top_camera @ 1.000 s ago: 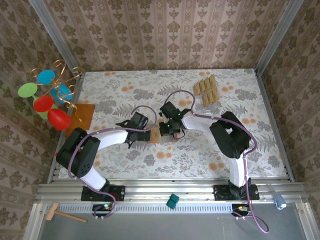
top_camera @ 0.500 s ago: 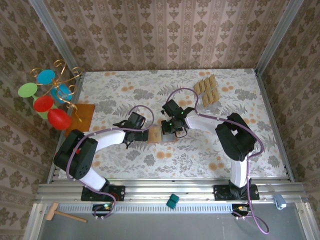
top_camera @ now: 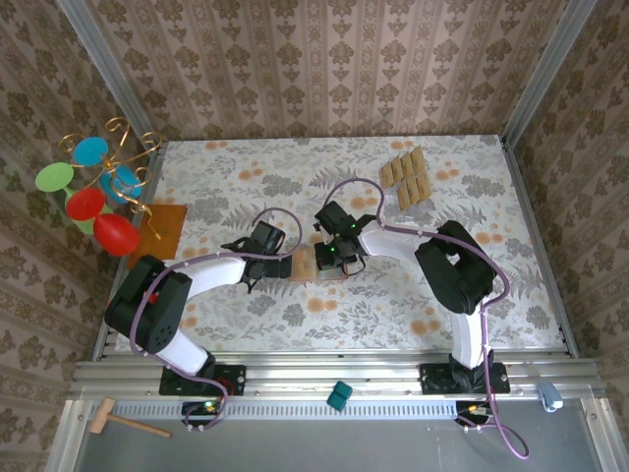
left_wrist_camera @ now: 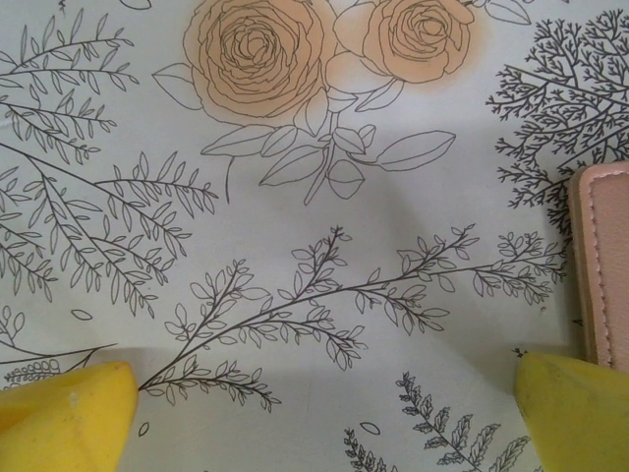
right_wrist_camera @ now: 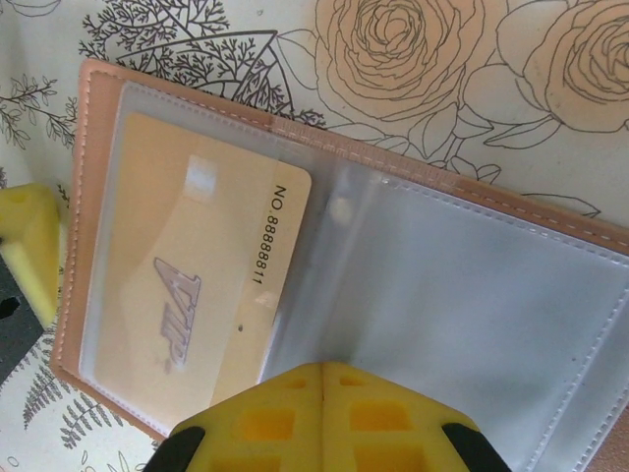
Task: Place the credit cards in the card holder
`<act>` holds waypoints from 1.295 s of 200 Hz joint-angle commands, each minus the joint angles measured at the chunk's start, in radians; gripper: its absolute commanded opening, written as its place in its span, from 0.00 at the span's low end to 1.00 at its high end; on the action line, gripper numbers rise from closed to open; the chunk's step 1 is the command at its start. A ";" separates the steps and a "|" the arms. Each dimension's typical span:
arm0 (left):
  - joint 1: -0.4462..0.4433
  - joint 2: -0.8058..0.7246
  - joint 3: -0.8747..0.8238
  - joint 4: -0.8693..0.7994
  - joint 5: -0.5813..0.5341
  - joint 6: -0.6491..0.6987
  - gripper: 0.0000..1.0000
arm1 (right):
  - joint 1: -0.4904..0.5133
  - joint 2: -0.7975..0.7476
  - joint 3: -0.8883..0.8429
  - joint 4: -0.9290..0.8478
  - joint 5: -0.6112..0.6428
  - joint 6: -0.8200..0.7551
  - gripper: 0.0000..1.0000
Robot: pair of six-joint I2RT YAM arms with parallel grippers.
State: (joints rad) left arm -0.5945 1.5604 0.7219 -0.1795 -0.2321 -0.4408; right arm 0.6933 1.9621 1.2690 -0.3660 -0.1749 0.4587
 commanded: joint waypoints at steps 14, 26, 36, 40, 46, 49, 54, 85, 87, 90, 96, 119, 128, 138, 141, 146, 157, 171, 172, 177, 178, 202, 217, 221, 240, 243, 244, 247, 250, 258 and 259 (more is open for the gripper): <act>0.009 0.023 -0.026 -0.045 -0.009 0.018 1.00 | 0.008 0.027 -0.001 0.004 -0.017 0.012 0.04; 0.009 0.028 -0.026 -0.041 -0.007 0.019 1.00 | 0.008 0.028 -0.001 0.008 -0.021 0.016 0.04; 0.009 0.032 -0.026 -0.038 -0.006 0.017 1.00 | 0.008 0.029 0.002 0.006 -0.022 0.017 0.03; 0.009 0.033 -0.026 -0.038 -0.006 0.016 1.00 | 0.009 0.027 0.003 0.005 -0.021 0.015 0.03; 0.009 0.034 -0.027 -0.035 -0.004 0.015 1.00 | 0.009 0.024 0.001 0.006 -0.019 0.016 0.03; 0.010 0.034 -0.028 -0.035 -0.004 0.015 1.00 | 0.008 0.022 0.001 0.006 -0.018 0.016 0.03; 0.009 0.035 -0.028 -0.031 -0.003 0.015 1.00 | 0.008 0.018 0.001 0.006 -0.017 0.018 0.03; 0.009 0.035 -0.035 -0.027 0.000 0.013 1.00 | 0.009 -0.019 0.004 0.000 -0.009 0.019 0.02; 0.009 0.036 -0.037 -0.026 0.000 0.014 1.00 | 0.009 -0.021 0.004 -0.001 -0.008 0.018 0.02; 0.009 0.036 -0.036 -0.024 0.000 0.014 1.00 | 0.009 -0.026 0.004 0.000 -0.009 0.019 0.02; 0.009 0.036 -0.037 -0.025 0.000 0.013 1.00 | 0.010 -0.032 0.006 0.000 -0.006 0.018 0.02; 0.009 0.039 -0.041 -0.017 0.001 0.013 1.00 | 0.015 -0.039 0.018 -0.009 -0.006 0.017 0.01; 0.009 0.040 -0.042 -0.016 0.003 0.013 1.00 | 0.018 -0.035 0.023 -0.012 -0.006 0.017 0.01; 0.009 0.042 -0.042 -0.015 0.003 0.013 1.00 | 0.020 -0.029 0.027 -0.010 -0.006 0.017 0.01; 0.010 0.042 -0.042 -0.015 0.004 0.013 1.00 | 0.021 -0.027 0.027 -0.010 -0.006 0.018 0.01; 0.009 0.043 -0.044 -0.012 0.005 0.013 1.00 | 0.021 -0.024 0.029 -0.011 -0.007 0.019 0.01; 0.009 0.044 -0.045 -0.011 0.005 0.012 1.00 | 0.024 -0.017 0.030 -0.007 -0.009 0.019 0.01; 0.009 0.045 -0.044 -0.009 0.005 0.012 1.00 | 0.027 -0.015 0.029 -0.007 -0.007 0.023 0.01; 0.009 0.046 -0.043 -0.009 0.006 0.013 1.00 | 0.027 -0.015 0.029 -0.007 -0.007 0.023 0.01; 0.009 0.047 -0.044 -0.009 0.006 0.012 1.00 | 0.026 -0.016 0.026 -0.004 -0.005 0.023 0.01; 0.009 0.047 -0.044 -0.009 0.007 0.013 1.00 | 0.027 -0.017 0.026 -0.004 -0.005 0.025 0.01; 0.009 0.050 -0.044 -0.005 0.007 0.011 1.00 | 0.027 -0.038 0.017 -0.001 0.008 0.026 0.01; 0.009 0.049 -0.044 -0.004 0.009 0.010 1.00 | 0.027 -0.053 0.013 -0.003 0.018 0.024 0.01; 0.009 0.049 -0.045 -0.004 0.010 0.011 1.00 | 0.027 -0.058 0.011 -0.004 0.020 0.026 0.01; 0.009 0.048 -0.047 -0.002 0.010 0.013 1.00 | 0.027 -0.079 0.004 -0.003 0.031 0.029 0.01; 0.009 0.049 -0.047 -0.002 0.011 0.012 1.00 | 0.028 -0.082 0.005 -0.004 0.032 0.029 0.00; 0.009 0.048 -0.047 -0.002 0.010 0.012 1.00 | 0.028 -0.083 0.004 -0.004 0.033 0.030 0.00; 0.009 0.048 -0.048 -0.002 0.011 0.011 1.00 | 0.028 -0.084 0.002 -0.003 0.032 0.029 0.00; 0.009 0.049 -0.049 -0.002 0.011 0.012 1.00 | 0.029 -0.086 0.003 -0.003 0.032 0.030 0.00; 0.009 0.049 -0.049 0.000 0.011 0.012 1.00 | 0.031 -0.089 0.002 -0.002 0.032 0.030 0.00; 0.009 0.050 -0.049 0.001 0.010 0.012 1.00 | 0.031 -0.089 0.003 -0.001 0.032 0.030 0.00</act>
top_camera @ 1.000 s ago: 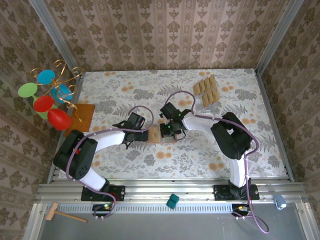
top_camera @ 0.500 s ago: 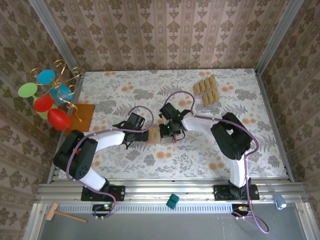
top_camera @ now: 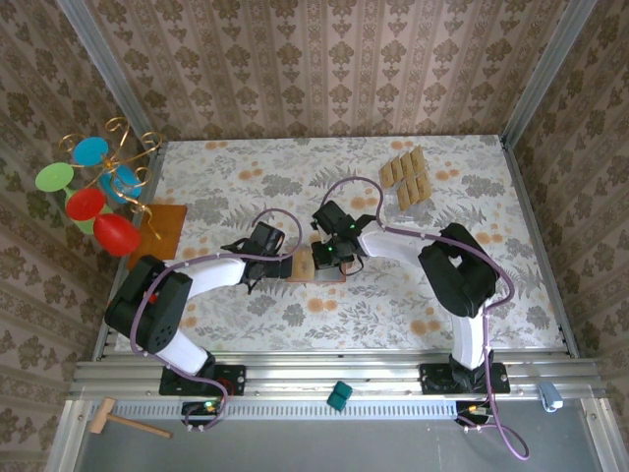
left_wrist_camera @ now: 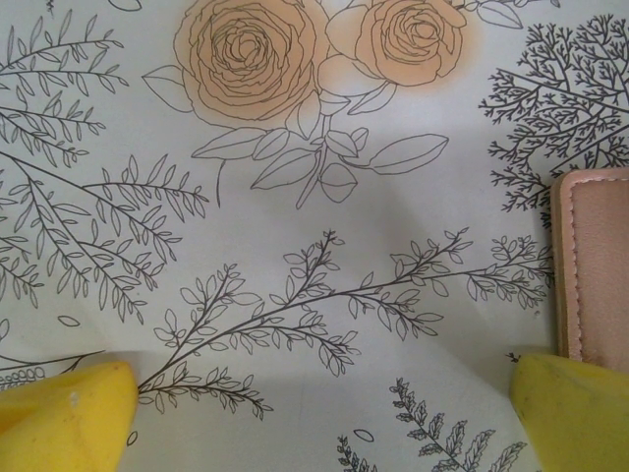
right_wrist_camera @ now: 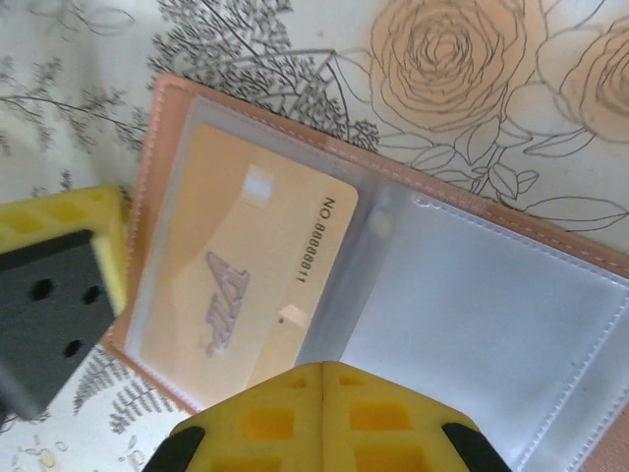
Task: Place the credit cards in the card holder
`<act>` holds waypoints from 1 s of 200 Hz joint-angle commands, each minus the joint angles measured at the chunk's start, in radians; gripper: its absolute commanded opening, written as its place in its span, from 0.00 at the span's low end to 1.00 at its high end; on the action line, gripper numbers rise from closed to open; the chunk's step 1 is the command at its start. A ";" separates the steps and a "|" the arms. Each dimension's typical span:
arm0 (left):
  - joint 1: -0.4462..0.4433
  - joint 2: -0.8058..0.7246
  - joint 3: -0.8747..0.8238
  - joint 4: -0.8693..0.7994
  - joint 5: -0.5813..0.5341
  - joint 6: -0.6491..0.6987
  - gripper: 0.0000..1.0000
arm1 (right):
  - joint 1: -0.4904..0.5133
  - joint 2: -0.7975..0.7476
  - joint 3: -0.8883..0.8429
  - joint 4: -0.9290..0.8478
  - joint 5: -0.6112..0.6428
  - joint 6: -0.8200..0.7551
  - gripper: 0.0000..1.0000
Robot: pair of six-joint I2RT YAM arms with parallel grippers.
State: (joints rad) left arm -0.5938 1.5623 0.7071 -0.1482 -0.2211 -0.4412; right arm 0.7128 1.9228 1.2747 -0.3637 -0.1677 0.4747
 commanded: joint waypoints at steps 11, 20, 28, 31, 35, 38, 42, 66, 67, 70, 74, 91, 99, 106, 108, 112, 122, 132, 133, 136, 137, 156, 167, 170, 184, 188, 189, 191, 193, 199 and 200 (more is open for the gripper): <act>0.008 0.047 -0.035 -0.031 0.000 0.012 1.00 | 0.015 -0.046 0.001 -0.005 0.022 0.013 0.00; 0.009 0.048 -0.035 -0.029 0.000 0.013 1.00 | 0.017 -0.038 0.006 -0.004 0.018 0.015 0.00; 0.008 0.048 -0.037 -0.029 -0.001 0.013 1.00 | 0.020 -0.029 0.009 -0.004 0.014 0.016 0.00; 0.008 0.047 -0.037 -0.029 -0.001 0.013 1.00 | 0.021 -0.026 0.010 -0.003 0.014 0.016 0.00; 0.008 0.047 -0.037 -0.030 0.000 0.013 1.00 | 0.021 -0.020 0.012 -0.001 0.013 0.019 0.00; 0.009 0.048 -0.037 -0.029 0.000 0.012 1.00 | 0.023 -0.015 0.013 0.001 0.011 0.019 0.00; 0.008 0.047 -0.037 -0.028 0.000 0.013 1.00 | 0.022 -0.009 0.014 0.003 0.008 0.020 0.00; 0.009 0.049 -0.038 -0.026 0.002 0.011 1.00 | 0.025 0.022 0.022 0.010 0.000 0.027 0.00; 0.009 0.049 -0.038 -0.026 0.003 0.011 1.00 | 0.025 0.023 0.023 0.010 0.000 0.027 0.00; 0.008 0.049 -0.038 -0.027 0.003 0.011 1.00 | 0.025 0.025 0.024 0.011 0.000 0.027 0.00; 0.008 0.050 -0.038 -0.026 0.002 0.012 1.00 | 0.026 0.030 0.026 0.010 0.000 0.027 0.00; 0.008 0.049 -0.038 -0.027 0.004 0.011 1.00 | 0.026 0.041 0.026 0.010 0.002 0.024 0.00; 0.008 0.049 -0.037 -0.027 0.004 0.013 1.00 | 0.026 0.045 0.026 0.009 0.004 0.023 0.00; 0.008 0.049 -0.037 -0.027 0.004 0.012 1.00 | 0.026 0.048 0.026 0.007 0.005 0.023 0.00; 0.008 0.049 -0.037 -0.026 0.003 0.012 1.00 | 0.026 0.049 0.026 0.007 0.006 0.022 0.00; 0.008 0.049 -0.037 -0.025 0.003 0.013 1.00 | 0.026 0.052 0.026 0.006 0.005 0.022 0.00; 0.008 0.051 -0.037 -0.025 0.004 0.012 1.00 | 0.026 0.056 0.024 0.009 0.005 0.021 0.00; 0.009 0.052 -0.038 -0.024 0.006 0.013 1.00 | 0.026 0.060 0.025 0.011 0.004 0.022 0.00; 0.008 0.052 -0.038 -0.024 0.005 0.013 1.00 | 0.025 0.060 0.024 0.011 0.003 0.022 0.00; 0.008 0.052 -0.037 -0.024 0.007 0.012 1.00 | 0.025 0.062 0.024 0.011 0.003 0.024 0.00; 0.008 0.052 -0.037 -0.024 0.007 0.012 1.00 | 0.025 0.062 0.024 0.012 0.003 0.025 0.00; 0.008 0.055 -0.037 -0.022 0.009 0.012 1.00 | 0.025 0.071 0.028 0.014 -0.001 0.024 0.00; 0.008 0.057 -0.037 -0.020 0.012 0.012 1.00 | 0.025 0.075 0.032 0.016 -0.008 0.026 0.00; 0.008 0.056 -0.038 -0.020 0.011 0.012 1.00 | 0.026 0.077 0.032 0.016 -0.010 0.026 0.00; 0.009 0.058 -0.040 -0.015 0.014 0.012 1.00 | 0.026 0.083 0.038 0.016 -0.017 0.026 0.00; 0.008 0.058 -0.040 -0.015 0.013 0.012 1.00 | 0.026 0.086 0.041 0.018 -0.020 0.025 0.00; 0.008 0.059 -0.040 -0.015 0.013 0.012 1.00 | 0.026 0.086 0.041 0.017 -0.021 0.025 0.00; 0.008 0.059 -0.040 -0.014 0.013 0.012 1.00 | 0.025 0.087 0.041 0.018 -0.022 0.026 0.00; 0.009 0.060 -0.040 -0.014 0.012 0.012 1.00 | 0.025 0.089 0.043 0.018 -0.023 0.026 0.00; 0.008 0.063 -0.040 -0.012 0.015 0.011 1.00 | 0.026 0.092 0.045 0.018 -0.027 0.026 0.00; 0.008 0.063 -0.040 -0.013 0.015 0.011 1.00 | 0.026 0.092 0.045 0.019 -0.028 0.026 0.00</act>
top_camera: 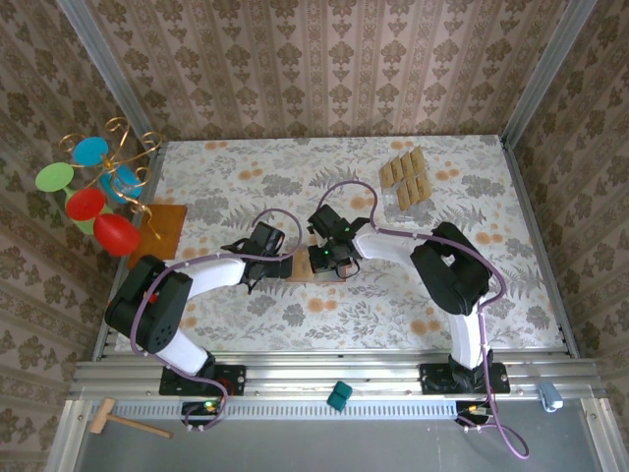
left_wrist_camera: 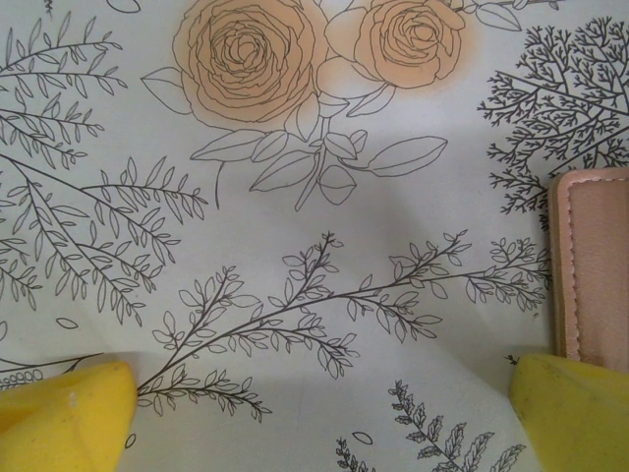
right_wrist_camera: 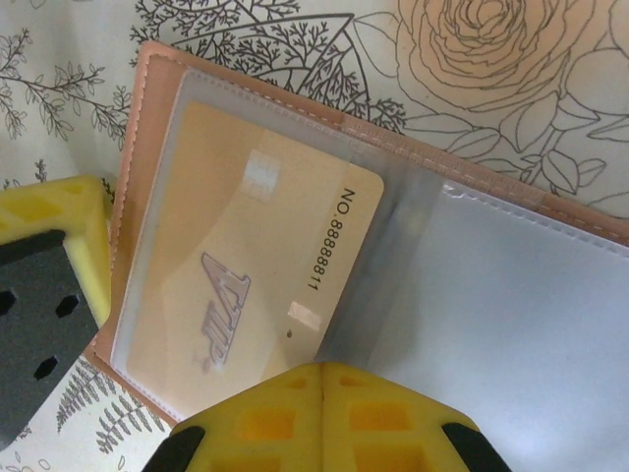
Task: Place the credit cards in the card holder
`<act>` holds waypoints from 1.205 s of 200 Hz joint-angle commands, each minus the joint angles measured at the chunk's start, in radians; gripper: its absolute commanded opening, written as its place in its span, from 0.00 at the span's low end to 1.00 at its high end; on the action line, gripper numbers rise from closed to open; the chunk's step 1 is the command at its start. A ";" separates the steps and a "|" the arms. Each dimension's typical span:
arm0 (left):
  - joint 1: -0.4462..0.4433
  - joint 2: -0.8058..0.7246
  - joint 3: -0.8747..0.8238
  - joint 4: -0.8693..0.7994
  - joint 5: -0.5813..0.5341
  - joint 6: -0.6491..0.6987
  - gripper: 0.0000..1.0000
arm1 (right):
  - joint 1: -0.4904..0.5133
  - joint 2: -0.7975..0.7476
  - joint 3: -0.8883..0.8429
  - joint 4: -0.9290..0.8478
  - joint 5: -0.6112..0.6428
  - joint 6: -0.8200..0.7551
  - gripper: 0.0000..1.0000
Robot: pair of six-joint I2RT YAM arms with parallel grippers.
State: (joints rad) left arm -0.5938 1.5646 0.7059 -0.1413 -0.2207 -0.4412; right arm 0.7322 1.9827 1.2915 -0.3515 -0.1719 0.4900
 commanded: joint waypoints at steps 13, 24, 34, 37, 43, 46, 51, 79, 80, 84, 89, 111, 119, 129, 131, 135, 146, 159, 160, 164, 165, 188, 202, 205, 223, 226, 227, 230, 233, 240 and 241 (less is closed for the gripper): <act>0.008 0.065 -0.040 -0.017 0.017 0.011 1.00 | 0.007 0.039 0.034 0.008 -0.029 0.012 0.00; 0.008 0.068 -0.040 -0.015 0.018 0.010 1.00 | 0.009 0.044 0.040 0.006 -0.033 0.012 0.00; 0.008 0.068 -0.041 -0.012 0.019 0.008 1.00 | 0.008 0.048 0.044 0.009 -0.037 0.013 0.00; 0.008 0.069 -0.042 -0.012 0.020 0.007 1.00 | 0.009 0.050 0.045 0.011 -0.038 0.014 0.00; 0.008 0.068 -0.042 -0.011 0.021 0.007 1.00 | 0.008 0.051 0.046 0.012 -0.041 0.015 0.00; 0.008 0.069 -0.042 -0.010 0.023 0.007 1.00 | 0.009 0.052 0.046 0.014 -0.043 0.015 0.00; 0.008 0.070 -0.043 -0.009 0.022 0.007 1.00 | 0.009 0.055 0.049 0.015 -0.046 0.016 0.00; 0.008 0.066 -0.039 -0.014 0.021 0.009 1.00 | 0.011 0.060 0.052 0.015 -0.049 0.017 0.00; 0.008 0.065 -0.038 -0.015 0.021 0.010 1.00 | 0.011 0.060 0.053 0.015 -0.048 0.017 0.00; 0.008 0.062 -0.035 -0.021 0.018 0.011 1.00 | 0.011 0.060 0.053 0.013 -0.046 0.015 0.00; 0.009 0.056 -0.031 -0.029 0.015 0.012 1.00 | 0.011 0.059 0.051 0.012 -0.044 0.015 0.00; 0.024 0.010 -0.018 -0.078 -0.016 0.012 1.00 | 0.011 0.051 0.042 0.011 -0.035 0.015 0.00; 0.034 -0.009 -0.014 -0.098 -0.028 0.006 1.00 | 0.012 0.048 0.039 0.010 -0.030 0.014 0.00; 0.051 -0.035 -0.010 -0.120 -0.041 -0.004 1.00 | 0.012 0.044 0.038 0.009 -0.027 0.014 0.00; 0.053 -0.039 -0.008 -0.124 -0.043 -0.005 1.00 | 0.012 0.044 0.036 0.010 -0.027 0.014 0.00; 0.058 -0.047 -0.008 -0.131 -0.045 -0.007 1.00 | 0.011 0.044 0.035 0.010 -0.027 0.016 0.00; 0.071 -0.059 -0.005 -0.144 -0.046 -0.012 1.00 | 0.011 0.043 0.034 0.012 -0.026 0.016 0.00; 0.075 -0.061 -0.003 -0.153 -0.049 -0.009 1.00 | 0.011 0.042 0.032 0.012 -0.027 0.019 0.00; 0.075 -0.061 -0.003 -0.154 -0.048 -0.009 1.00 | 0.011 0.042 0.032 0.012 -0.026 0.018 0.00; 0.075 -0.058 -0.001 -0.156 -0.051 -0.009 1.00 | 0.011 0.043 0.032 0.011 -0.026 0.019 0.00; 0.075 -0.057 -0.001 -0.156 -0.052 -0.009 1.00 | 0.011 0.043 0.032 0.011 -0.026 0.019 0.00; 0.077 -0.036 -0.008 -0.146 -0.045 -0.008 1.00 | 0.011 0.043 0.034 0.016 -0.029 0.019 0.00; 0.075 -0.021 -0.015 -0.124 -0.022 -0.005 1.00 | 0.011 0.044 0.033 0.016 -0.032 0.020 0.00; 0.075 -0.019 -0.017 -0.121 -0.018 -0.003 1.00 | 0.010 0.045 0.034 0.016 -0.033 0.020 0.00; 0.071 -0.004 -0.017 -0.101 0.001 0.005 1.00 | 0.011 0.049 0.040 0.016 -0.045 0.019 0.00; 0.068 -0.003 -0.017 -0.098 0.004 0.006 1.00 | 0.011 0.049 0.041 0.016 -0.048 0.018 0.00; 0.068 -0.002 -0.017 -0.097 0.005 0.007 1.00 | 0.012 0.050 0.042 0.016 -0.048 0.016 0.00; 0.066 0.001 -0.016 -0.094 0.006 0.008 1.00 | 0.011 0.052 0.044 0.014 -0.050 0.016 0.00; 0.064 0.004 -0.015 -0.090 0.009 0.012 1.00 | 0.010 0.053 0.045 0.014 -0.050 0.013 0.00; 0.060 0.008 -0.011 -0.088 0.011 0.015 1.00 | 0.011 0.054 0.047 0.012 -0.054 0.010 0.00; 0.059 0.010 -0.010 -0.086 0.012 0.015 1.00 | 0.011 0.055 0.048 0.012 -0.054 0.010 0.00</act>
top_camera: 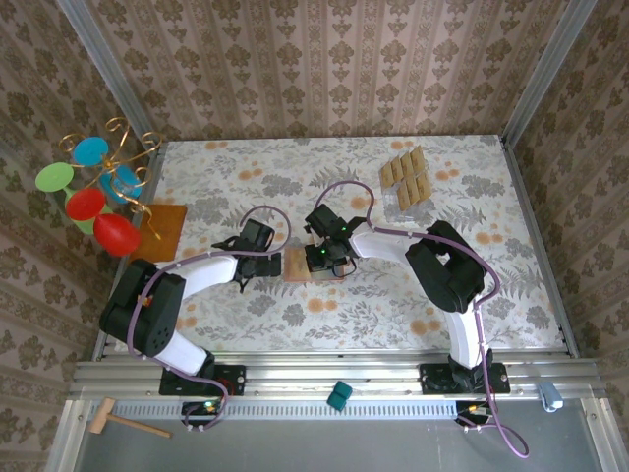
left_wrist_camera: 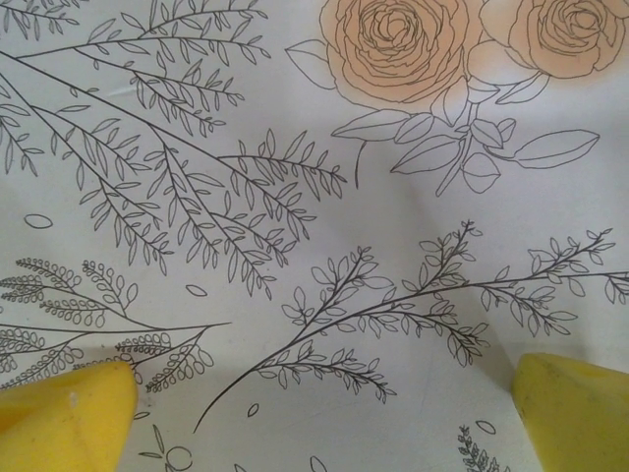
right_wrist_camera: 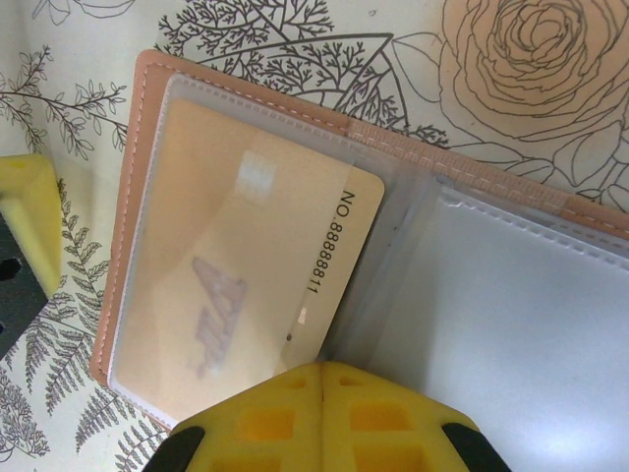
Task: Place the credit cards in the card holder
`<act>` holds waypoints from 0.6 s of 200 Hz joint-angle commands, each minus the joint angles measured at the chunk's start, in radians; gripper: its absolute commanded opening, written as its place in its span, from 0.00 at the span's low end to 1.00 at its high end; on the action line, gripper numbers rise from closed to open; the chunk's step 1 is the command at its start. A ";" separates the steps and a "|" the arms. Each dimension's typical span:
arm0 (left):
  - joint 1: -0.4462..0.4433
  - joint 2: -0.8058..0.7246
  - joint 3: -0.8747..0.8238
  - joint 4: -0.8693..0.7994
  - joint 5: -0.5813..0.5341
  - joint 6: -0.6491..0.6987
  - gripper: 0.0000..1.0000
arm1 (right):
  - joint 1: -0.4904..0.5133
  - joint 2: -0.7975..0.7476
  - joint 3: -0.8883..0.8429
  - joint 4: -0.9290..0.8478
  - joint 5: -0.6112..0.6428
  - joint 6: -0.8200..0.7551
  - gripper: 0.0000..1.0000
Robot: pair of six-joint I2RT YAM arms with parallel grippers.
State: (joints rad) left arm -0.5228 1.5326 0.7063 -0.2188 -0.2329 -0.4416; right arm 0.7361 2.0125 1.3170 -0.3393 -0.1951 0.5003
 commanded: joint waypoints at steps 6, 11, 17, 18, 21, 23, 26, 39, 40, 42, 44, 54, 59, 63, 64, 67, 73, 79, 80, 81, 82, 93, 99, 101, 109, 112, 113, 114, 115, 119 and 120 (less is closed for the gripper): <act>-0.015 0.048 -0.008 -0.007 0.025 0.019 1.00 | 0.007 0.026 0.022 0.003 -0.036 -0.003 0.00; -0.018 0.054 -0.004 -0.005 0.028 0.020 1.00 | 0.007 0.027 0.021 0.005 -0.039 -0.006 0.00; -0.019 0.061 0.000 -0.004 0.030 0.020 1.00 | 0.008 0.027 0.022 0.006 -0.041 -0.009 0.00; -0.020 0.062 0.001 -0.004 0.030 0.020 1.00 | 0.008 0.028 0.023 0.006 -0.041 -0.009 0.00; -0.021 0.066 0.003 -0.003 0.031 0.022 1.00 | 0.007 0.029 0.023 0.006 -0.042 -0.011 0.00; -0.022 0.067 0.004 -0.002 0.031 0.023 1.00 | 0.007 0.030 0.024 0.005 -0.043 -0.011 0.00; -0.023 0.070 0.006 -0.002 0.033 0.024 1.00 | 0.008 0.031 0.025 0.005 -0.045 -0.013 0.00; -0.029 0.081 0.011 0.006 0.038 0.023 1.00 | 0.008 0.035 0.026 0.011 -0.066 -0.018 0.01; -0.029 0.082 0.011 0.006 0.037 0.024 1.00 | 0.007 0.035 0.027 0.010 -0.066 -0.018 0.00; -0.030 0.083 0.011 0.006 0.037 0.023 1.00 | 0.007 0.035 0.028 0.009 -0.068 -0.019 0.01; -0.032 0.085 0.012 0.006 0.036 0.023 1.00 | 0.008 0.035 0.028 0.008 -0.070 -0.019 0.01; -0.034 0.089 0.015 0.008 0.034 0.020 1.00 | 0.007 0.034 0.028 0.006 -0.070 -0.018 0.00; -0.036 0.089 0.015 0.007 0.035 0.019 1.00 | 0.006 0.030 0.026 0.005 -0.067 -0.018 0.01; -0.036 0.088 0.014 0.007 0.034 0.018 1.00 | 0.006 0.026 0.027 0.004 -0.066 -0.019 0.01; -0.036 0.087 0.014 0.007 0.035 0.017 1.00 | 0.006 0.025 0.026 0.003 -0.065 -0.018 0.01; -0.036 0.086 0.016 0.006 0.034 0.016 1.00 | 0.005 0.021 0.026 0.002 -0.064 -0.017 0.01; -0.036 0.084 0.017 0.004 0.032 0.016 1.00 | 0.004 0.014 0.026 -0.002 -0.063 -0.018 0.01; -0.034 0.081 0.020 0.000 0.029 0.015 1.00 | 0.003 0.003 0.028 -0.004 -0.061 -0.019 0.01; -0.034 0.080 0.020 0.000 0.028 0.015 1.00 | 0.002 0.001 0.028 -0.005 -0.060 -0.019 0.01; -0.034 0.079 0.021 -0.001 0.027 0.016 1.00 | 0.002 0.001 0.028 -0.006 -0.060 -0.018 0.01; -0.034 0.079 0.021 -0.002 0.027 0.017 1.00 | 0.002 0.000 0.028 -0.008 -0.059 -0.018 0.01; -0.031 0.071 0.029 -0.013 0.022 0.017 1.00 | -0.003 -0.021 0.037 -0.021 -0.052 -0.021 0.02; -0.029 0.069 0.035 -0.021 0.020 0.019 1.00 | -0.006 -0.033 0.045 -0.030 -0.048 -0.023 0.03; -0.028 0.067 0.038 -0.025 0.020 0.019 1.00 | -0.007 -0.036 0.047 -0.033 -0.047 -0.023 0.03; -0.024 0.061 0.047 -0.036 0.018 0.023 1.00 | -0.012 -0.051 0.055 -0.045 -0.043 -0.025 0.05; -0.022 0.057 0.050 -0.041 0.017 0.025 1.00 | -0.014 -0.056 0.057 -0.048 -0.040 -0.027 0.06; -0.021 0.057 0.052 -0.042 0.017 0.026 1.00 | -0.014 -0.058 0.058 -0.050 -0.041 -0.027 0.07; -0.021 0.056 0.053 -0.044 0.017 0.026 1.00 | -0.015 -0.060 0.058 -0.052 -0.039 -0.028 0.07; -0.020 0.054 0.055 -0.045 0.017 0.027 1.00 | -0.016 -0.063 0.058 -0.053 -0.039 -0.027 0.07; -0.018 0.050 0.058 -0.052 0.018 0.028 1.00 | -0.019 -0.070 0.060 -0.057 -0.037 -0.029 0.08; -0.018 0.049 0.060 -0.054 0.018 0.029 1.00 | -0.019 -0.071 0.060 -0.058 -0.036 -0.029 0.08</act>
State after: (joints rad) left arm -0.5369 1.5608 0.7391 -0.2317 -0.2401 -0.4404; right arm 0.7307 2.0151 1.3304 -0.3443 -0.2398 0.4927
